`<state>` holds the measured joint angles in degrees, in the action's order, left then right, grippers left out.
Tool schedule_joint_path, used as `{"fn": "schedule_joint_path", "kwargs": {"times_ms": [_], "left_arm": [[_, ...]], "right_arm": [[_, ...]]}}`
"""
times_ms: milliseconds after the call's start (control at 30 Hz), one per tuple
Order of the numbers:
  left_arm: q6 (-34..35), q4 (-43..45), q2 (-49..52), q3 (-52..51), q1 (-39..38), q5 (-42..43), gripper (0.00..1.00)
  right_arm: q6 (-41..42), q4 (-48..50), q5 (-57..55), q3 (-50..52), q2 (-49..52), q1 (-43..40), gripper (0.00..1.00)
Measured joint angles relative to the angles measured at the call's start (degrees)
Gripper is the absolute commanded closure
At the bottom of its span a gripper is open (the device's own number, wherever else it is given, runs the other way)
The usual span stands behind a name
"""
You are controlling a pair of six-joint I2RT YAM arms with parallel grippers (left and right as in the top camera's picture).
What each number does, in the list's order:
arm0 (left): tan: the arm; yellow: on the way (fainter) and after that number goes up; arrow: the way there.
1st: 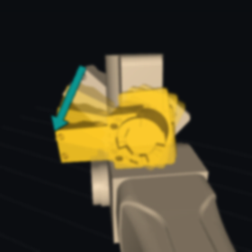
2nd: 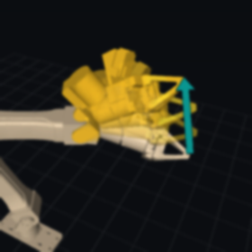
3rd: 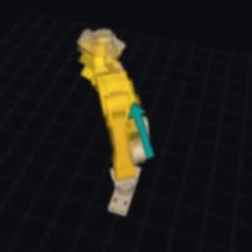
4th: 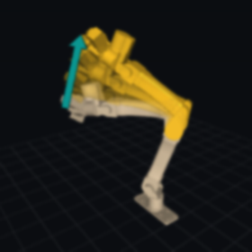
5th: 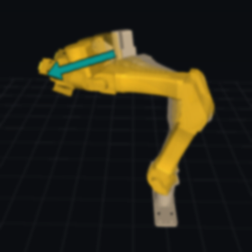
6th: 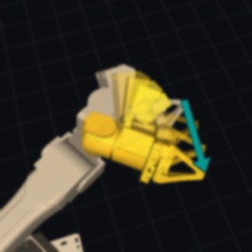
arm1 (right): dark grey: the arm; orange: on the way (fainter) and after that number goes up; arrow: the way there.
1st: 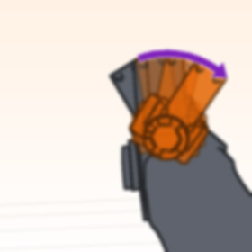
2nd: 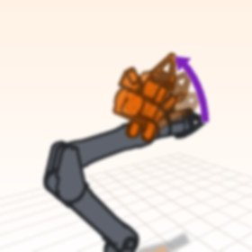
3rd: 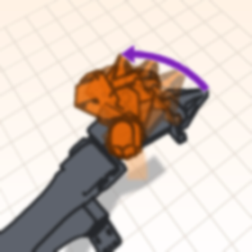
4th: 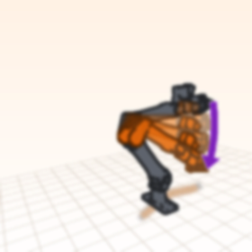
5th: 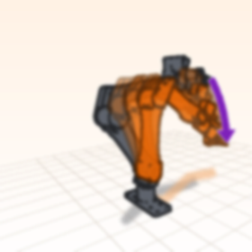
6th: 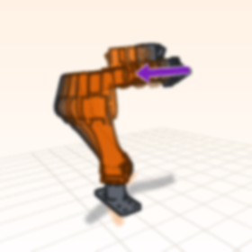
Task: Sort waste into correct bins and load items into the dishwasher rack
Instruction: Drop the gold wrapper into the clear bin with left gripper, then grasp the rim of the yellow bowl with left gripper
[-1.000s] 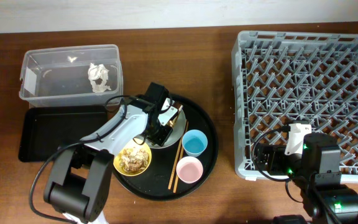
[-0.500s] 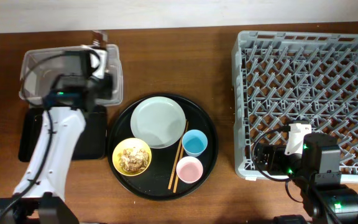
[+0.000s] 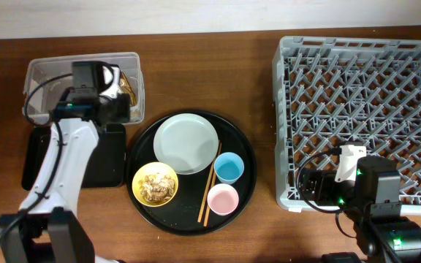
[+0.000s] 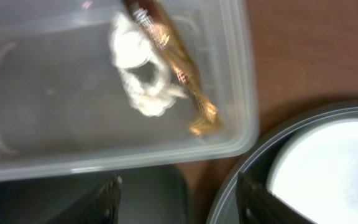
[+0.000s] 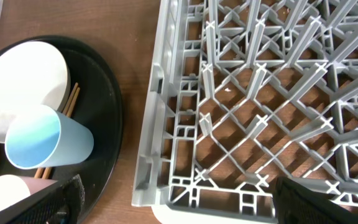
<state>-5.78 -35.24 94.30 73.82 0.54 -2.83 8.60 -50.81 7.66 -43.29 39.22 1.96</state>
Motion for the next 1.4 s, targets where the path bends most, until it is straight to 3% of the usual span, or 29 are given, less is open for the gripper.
{"fn": "schedule_joint_path", "kwargs": {"times_ms": [133, 300, 467, 533, 933, 1033, 1400], "left_arm": [[4.3, -16.6, -2.5, 0.5, -8.1, 3.1, 0.42], [10.4, -22.1, -2.5, -0.9, -17.0, 6.0, 0.44], [14.9, -20.9, -2.5, -9.8, -24.0, 6.7, 0.49], [15.8, -18.4, -2.5, -13.9, -25.3, 6.7, 0.6], [16.6, -11.6, -2.5, -21.6, -25.9, 7.0, 0.82], [17.0, -11.5, -2.5, -22.0, -25.9, 7.0, 0.98], [18.9, -15.4, -4.8, -20.1, -25.9, 4.7, 0.99]], "right_arm": [[0.0, -0.1, 0.0, 0.0, 0.0, 0.0, 0.02], [0.0, 0.0, 0.0, 0.0, 0.0, 0.0, 0.02], [0.0, -0.7, 0.0, 0.0, 0.0, 0.0, 0.02], [0.0, -0.7, 0.0, 0.0, 0.0, 0.0, 0.02], [0.0, -0.9, 0.0, 0.0, 0.0, 0.0, 0.02], [-0.1, -0.9, 0.0, 0.0, 0.0, 0.0, 0.02], [0.0, -1.1, 0.0, 0.0, 0.0, 0.0, 0.02]]}}
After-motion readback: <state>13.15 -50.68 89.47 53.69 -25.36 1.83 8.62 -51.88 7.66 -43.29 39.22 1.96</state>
